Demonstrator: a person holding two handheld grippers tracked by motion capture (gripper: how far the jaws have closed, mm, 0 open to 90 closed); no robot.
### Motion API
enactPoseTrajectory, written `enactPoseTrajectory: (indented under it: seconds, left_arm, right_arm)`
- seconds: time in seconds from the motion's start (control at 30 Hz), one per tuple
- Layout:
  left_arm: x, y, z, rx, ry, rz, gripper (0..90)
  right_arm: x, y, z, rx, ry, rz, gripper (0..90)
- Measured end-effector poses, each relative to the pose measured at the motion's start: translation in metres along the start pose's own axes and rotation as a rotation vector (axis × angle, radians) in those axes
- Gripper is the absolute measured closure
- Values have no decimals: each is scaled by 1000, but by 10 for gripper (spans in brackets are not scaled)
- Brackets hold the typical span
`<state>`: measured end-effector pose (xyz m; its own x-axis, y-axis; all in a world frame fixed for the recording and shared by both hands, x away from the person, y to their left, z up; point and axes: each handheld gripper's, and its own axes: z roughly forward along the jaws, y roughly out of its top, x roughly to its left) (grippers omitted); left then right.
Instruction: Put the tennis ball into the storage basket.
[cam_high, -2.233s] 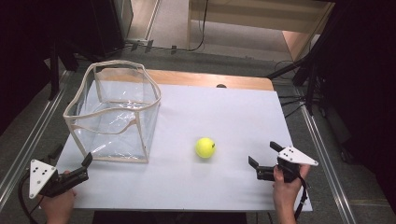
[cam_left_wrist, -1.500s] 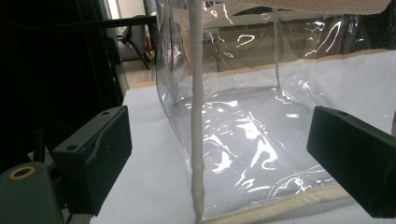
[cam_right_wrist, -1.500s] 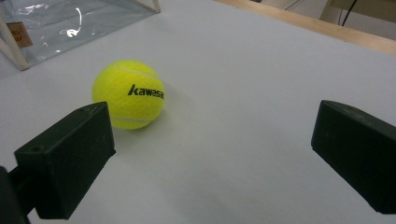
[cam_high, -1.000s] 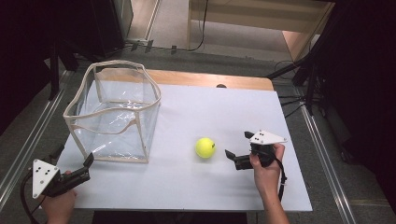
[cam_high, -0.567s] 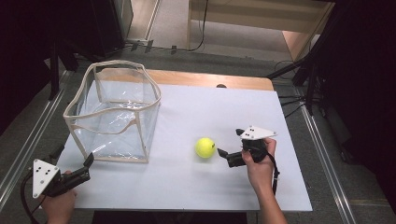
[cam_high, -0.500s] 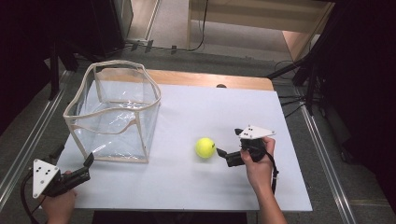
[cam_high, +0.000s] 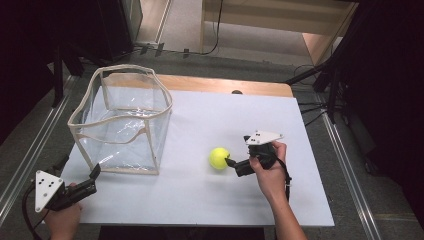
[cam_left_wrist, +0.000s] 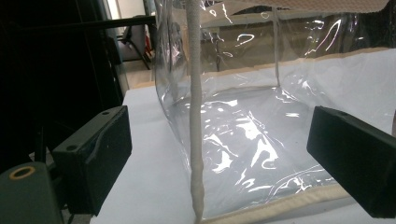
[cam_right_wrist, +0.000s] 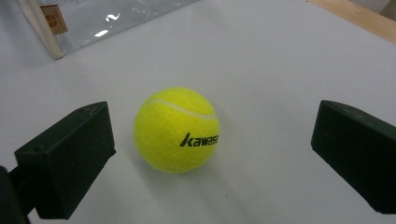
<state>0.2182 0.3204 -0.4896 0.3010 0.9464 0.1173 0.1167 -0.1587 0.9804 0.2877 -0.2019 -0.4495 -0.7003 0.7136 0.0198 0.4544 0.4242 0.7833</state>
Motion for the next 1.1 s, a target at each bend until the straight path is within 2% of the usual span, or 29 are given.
enactPoseTrajectory:
  seconds: [0.5,0.6,0.67,0.83,0.87,1.1]
  left_arm:
    - [0,0,0,0,-1,-1,69]
    - [0,0,0,1,-1,-1,69]
    - [0,0,0,0,-1,-2,69]
    - [0,0,0,0,-1,-1,69]
    - [0,0,0,1,-1,-1,69]
    - [1,0,0,1,-1,-1,69]
  right_arm:
    - [4,13,13,62,37,-34,0]
    - [6,15,18,90,43,-42,0]
    - [6,17,20,93,41,-51,84]
    - [7,19,24,109,49,-46,92]
    - [6,19,26,123,66,-46,93]
    - [8,23,33,189,86,-50,92]
